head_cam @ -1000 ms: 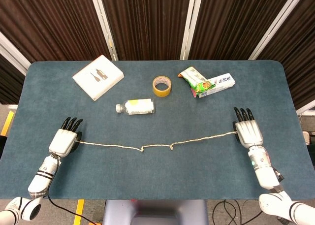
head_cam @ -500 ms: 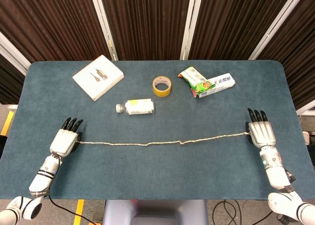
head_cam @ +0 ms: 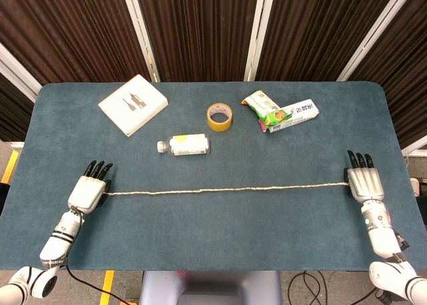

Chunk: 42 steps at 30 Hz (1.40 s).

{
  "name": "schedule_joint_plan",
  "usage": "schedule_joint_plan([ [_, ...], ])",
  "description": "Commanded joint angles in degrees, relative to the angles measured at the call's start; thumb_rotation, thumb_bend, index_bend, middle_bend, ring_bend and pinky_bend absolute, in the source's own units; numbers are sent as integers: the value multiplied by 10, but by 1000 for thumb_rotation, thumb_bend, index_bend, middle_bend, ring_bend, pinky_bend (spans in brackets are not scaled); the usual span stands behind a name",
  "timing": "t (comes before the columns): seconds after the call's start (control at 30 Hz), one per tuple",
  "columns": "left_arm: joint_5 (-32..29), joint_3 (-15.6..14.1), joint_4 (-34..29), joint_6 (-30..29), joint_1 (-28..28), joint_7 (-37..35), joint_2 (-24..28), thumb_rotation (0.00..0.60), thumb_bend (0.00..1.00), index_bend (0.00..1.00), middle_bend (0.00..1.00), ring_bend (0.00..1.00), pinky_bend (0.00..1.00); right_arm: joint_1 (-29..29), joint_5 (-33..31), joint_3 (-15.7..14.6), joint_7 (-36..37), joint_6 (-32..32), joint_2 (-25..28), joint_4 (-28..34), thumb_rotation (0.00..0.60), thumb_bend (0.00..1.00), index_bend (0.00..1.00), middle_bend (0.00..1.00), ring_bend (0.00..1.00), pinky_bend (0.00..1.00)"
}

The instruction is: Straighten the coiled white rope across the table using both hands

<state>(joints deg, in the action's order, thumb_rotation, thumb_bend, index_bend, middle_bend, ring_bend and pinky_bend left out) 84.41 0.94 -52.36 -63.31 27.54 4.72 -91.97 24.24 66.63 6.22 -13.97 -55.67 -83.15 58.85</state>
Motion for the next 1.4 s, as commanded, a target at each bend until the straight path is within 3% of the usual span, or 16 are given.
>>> schedule_joint_plan([
  [0.03,-2,0,3,2,-1,0,-1,600,539,693,86,0,49,-1,-3,2,-1,2,-2,-6,600,614,832,110,0,0],
  [0.1,-2,0,5,3,-1,-1,-2,600,539,689,86,0,49,-1,-4,3,-2,3,-4,-10,600,614,823,110,0,0],
  [0.17,1,-3,7,4,0,-4,-2,600,538,654,80,0,50,-1,-2,-1,-2,11,-3,-11,600,614,755,110,0,0],
  [0.23,4,-6,9,5,0,-7,-4,600,535,566,69,0,49,-1,1,-3,0,16,-3,-9,600,614,586,104,0,0],
  [0.3,8,-8,10,5,1,-7,-6,600,532,504,63,0,49,0,5,-4,3,17,-4,-9,600,614,503,92,0,0],
  [0.43,11,-10,12,5,2,-7,-8,600,527,456,59,0,49,0,7,-5,1,18,-8,-12,600,614,474,81,0,0],
  [0.47,11,-10,12,5,1,-6,-8,600,520,416,56,0,49,0,6,-5,0,19,-8,-12,600,614,456,75,0,0],
  [0.53,7,-9,12,7,0,-2,-7,600,489,217,40,0,49,0,0,-4,-7,25,-7,-12,600,613,411,59,0,0],
  [0.63,-2,-6,4,12,-3,1,-2,600,450,4,5,0,48,-1,-7,-3,-14,31,-5,-10,600,614,281,17,0,0],
  [0.77,-2,-6,-12,6,-7,-11,9,600,436,0,0,0,47,-1,-30,-3,-40,49,5,0,600,526,66,0,0,0],
  [0.83,1,-7,-25,0,-10,-22,19,600,432,0,0,0,47,-1,-40,-3,-52,54,11,8,600,407,1,0,0,0],
  [1.0,5,-13,-65,-12,-21,-36,49,600,417,0,0,0,47,-5,-50,-4,-68,51,24,24,600,272,0,0,0,0],
  [1.23,8,-13,-117,-39,-37,-47,86,600,414,0,0,0,47,-19,-30,-7,-60,14,46,62,600,215,0,0,0,0],
  [1.3,13,-13,-147,-65,-49,-59,109,600,414,0,0,0,47,-34,-7,-8,-43,-27,64,97,600,213,0,0,0,0],
  [1.33,21,-10,-181,-111,-68,-75,133,600,414,0,0,0,47,-59,34,-7,-17,-104,84,146,600,213,0,0,0,0],
  [1.4,45,-23,-237,-175,-101,-81,173,600,416,0,0,0,47,-110,118,-34,17,-224,118,214,600,213,0,0,0,0],
])
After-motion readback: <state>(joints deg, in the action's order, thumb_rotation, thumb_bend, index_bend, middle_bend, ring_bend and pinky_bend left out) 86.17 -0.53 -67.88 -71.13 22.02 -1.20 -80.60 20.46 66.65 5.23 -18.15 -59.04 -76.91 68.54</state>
